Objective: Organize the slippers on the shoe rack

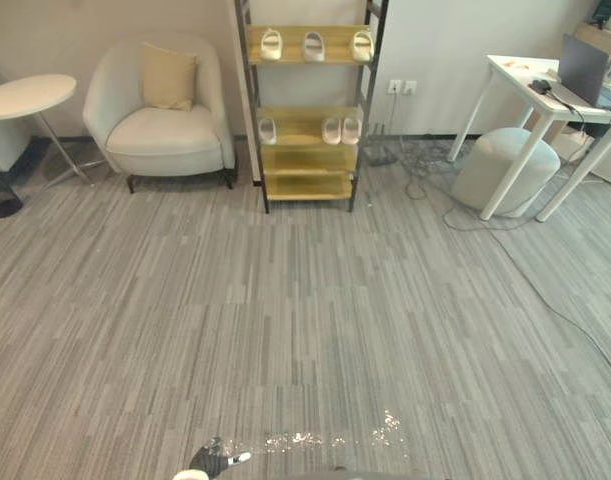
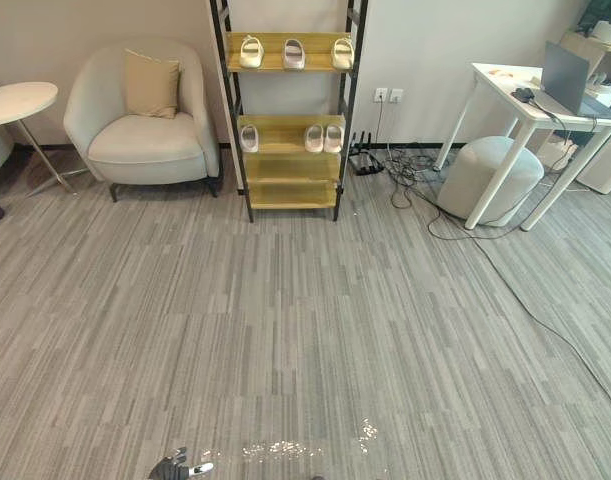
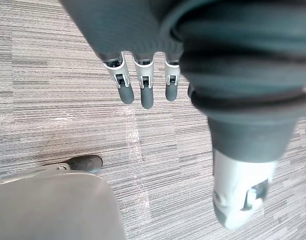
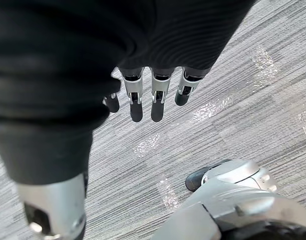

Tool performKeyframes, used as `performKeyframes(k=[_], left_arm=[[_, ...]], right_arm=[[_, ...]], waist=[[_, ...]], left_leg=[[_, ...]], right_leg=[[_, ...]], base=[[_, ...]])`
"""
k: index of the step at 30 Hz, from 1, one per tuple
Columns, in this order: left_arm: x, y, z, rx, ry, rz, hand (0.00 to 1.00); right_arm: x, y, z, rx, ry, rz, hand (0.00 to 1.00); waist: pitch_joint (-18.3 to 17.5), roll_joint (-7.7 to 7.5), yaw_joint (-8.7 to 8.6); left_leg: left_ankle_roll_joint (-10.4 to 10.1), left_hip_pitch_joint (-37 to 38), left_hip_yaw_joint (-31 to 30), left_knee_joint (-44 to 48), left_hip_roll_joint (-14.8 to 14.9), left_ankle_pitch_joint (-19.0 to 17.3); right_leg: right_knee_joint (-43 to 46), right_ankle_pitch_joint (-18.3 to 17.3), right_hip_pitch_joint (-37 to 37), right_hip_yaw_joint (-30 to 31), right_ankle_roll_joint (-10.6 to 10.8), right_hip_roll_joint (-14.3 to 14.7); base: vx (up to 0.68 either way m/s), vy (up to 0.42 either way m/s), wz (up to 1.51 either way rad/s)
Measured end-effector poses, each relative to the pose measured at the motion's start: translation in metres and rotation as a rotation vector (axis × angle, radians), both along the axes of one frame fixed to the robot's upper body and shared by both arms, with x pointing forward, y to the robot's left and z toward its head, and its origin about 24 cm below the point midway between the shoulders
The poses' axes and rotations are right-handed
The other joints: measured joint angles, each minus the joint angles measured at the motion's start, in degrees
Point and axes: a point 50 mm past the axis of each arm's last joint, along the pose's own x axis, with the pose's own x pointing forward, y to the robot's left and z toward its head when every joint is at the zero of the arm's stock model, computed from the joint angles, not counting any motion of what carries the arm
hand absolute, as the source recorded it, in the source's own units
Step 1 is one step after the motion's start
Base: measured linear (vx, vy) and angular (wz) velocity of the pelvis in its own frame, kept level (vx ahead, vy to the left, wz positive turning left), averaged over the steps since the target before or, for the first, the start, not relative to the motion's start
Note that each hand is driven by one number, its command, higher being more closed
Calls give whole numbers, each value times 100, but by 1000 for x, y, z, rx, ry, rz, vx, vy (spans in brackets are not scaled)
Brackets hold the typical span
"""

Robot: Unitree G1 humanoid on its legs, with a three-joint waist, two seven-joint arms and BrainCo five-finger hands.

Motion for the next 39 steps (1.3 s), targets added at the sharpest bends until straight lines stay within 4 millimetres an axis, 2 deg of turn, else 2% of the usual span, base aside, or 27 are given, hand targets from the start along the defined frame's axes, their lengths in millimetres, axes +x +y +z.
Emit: performKeyframes(k=[8,13,16,28,30,32,34,35,36,37,39], left_arm=[[10,-5,1,-6,-20,-27,0],[19,-26,1,-58,-49,-42,0],[22,-31,1,-68,-55,-53,0],[23,-31,1,-68,-54,-51,0],[26,-31,2,-68,-61,-51,0],[29,-31,3,-69,-76,-40,0],[31,-30,4,-69,-85,-35,0],[33,-30,5,-70,-93,-35,0],[34,-31,5,-70,-95,-35,0],[34,-30,5,-69,-96,-34,0],[36,-28,6,-63,-102,-20,0]], right_arm=[[9,1,0,4,-21,8,0],[13,3,0,11,-25,10,0],[15,4,0,14,-30,12,0],[20,4,1,18,-45,18,0],[24,3,1,16,-54,19,0],[26,2,2,14,-60,18,0],[27,2,2,17,-69,-5,0],[31,1,3,15,-83,-13,0],[32,1,4,14,-90,-12,0],[33,1,4,13,-94,-13,0],[35,1,5,10,-101,-12,0]], waist=[[46,-27,0],[78,-69,-1],[94,-75,-1],[113,-51,-3],[182,-26,-4],[197,-15,-1],[301,-28,0],[349,-23,0],[357,-27,0],[396,-17,-12],[510,-60,-28]], left_leg=[[0,22,26,-19,-6,0],[0,80,30,-29,-2,-1],[-3,80,49,-33,17,-3],[-47,-97,218,2,83,-95],[-10,-149,271,176,90,-226],[31,-242,356,466,69,-441],[78,-310,413,757,27,-672],[104,-302,462,883,26,-767],[104,-290,491,921,26,-804],[120,-189,504,938,24,-819],[109,86,506,794,49,-828]], right_leg=[[-179,59,116,-2,28,-3],[-264,96,204,-6,11,-3],[-265,101,198,6,4,13],[-167,51,-60,182,30,88],[238,-174,-241,231,39,99],[985,-578,-570,266,78,87],[1972,-906,-948,228,250,26],[2705,-997,-1272,194,389,12],[3102,-1007,-1461,150,408,0],[3583,-1033,-1680,-32,419,-67],[4052,-1328,-1856,-739,372,-384]], base=[[12,-4,-2],[-6,-2,0],[-20,-15,-2],[11,-10,-7],[36,5,-10],[40,24,-17],[42,53,-18],[32,69,-13],[91,85,-9],[174,64,-3],[208,31,-4]])
